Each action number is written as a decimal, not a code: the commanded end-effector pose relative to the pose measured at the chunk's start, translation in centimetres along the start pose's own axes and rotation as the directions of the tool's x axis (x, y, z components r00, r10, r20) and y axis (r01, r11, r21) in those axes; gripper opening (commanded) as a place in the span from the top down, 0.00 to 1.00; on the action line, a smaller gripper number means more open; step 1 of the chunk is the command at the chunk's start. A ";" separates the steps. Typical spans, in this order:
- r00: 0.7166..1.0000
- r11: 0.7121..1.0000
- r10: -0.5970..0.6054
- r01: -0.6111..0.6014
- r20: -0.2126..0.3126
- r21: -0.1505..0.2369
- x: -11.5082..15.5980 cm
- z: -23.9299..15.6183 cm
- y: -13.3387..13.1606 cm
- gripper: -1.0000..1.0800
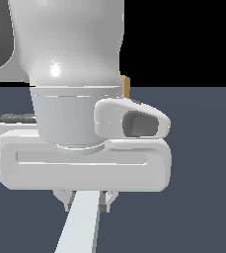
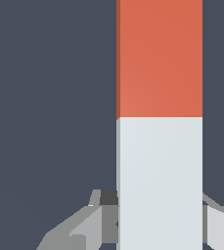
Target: Insert the peg into the horizontal hole in a box.
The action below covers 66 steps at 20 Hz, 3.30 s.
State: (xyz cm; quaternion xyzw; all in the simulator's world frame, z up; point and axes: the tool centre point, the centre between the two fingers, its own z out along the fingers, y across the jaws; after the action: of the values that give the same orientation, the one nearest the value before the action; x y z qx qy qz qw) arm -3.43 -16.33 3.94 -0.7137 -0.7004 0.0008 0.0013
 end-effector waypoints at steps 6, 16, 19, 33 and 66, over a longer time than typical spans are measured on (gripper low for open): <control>0.998 0.998 0.066 -0.066 0.000 -0.003 6.2 -1.1 -3.4 1.00; 0.989 0.989 0.146 -0.146 0.000 -0.003 14.0 -2.3 -6.8 1.00; 0.987 0.987 0.163 -0.163 0.000 -0.003 15.7 -2.6 -7.4 1.00; 0.982 0.982 0.191 -0.191 0.000 -0.003 18.7 -3.1 -8.3 1.00; 0.981 0.981 0.193 -0.193 -0.001 -0.005 30.9 -3.2 -5.8 1.00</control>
State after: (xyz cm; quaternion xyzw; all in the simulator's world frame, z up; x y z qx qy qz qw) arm -8.95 14.10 7.03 -0.7776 -0.6288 0.0001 0.0004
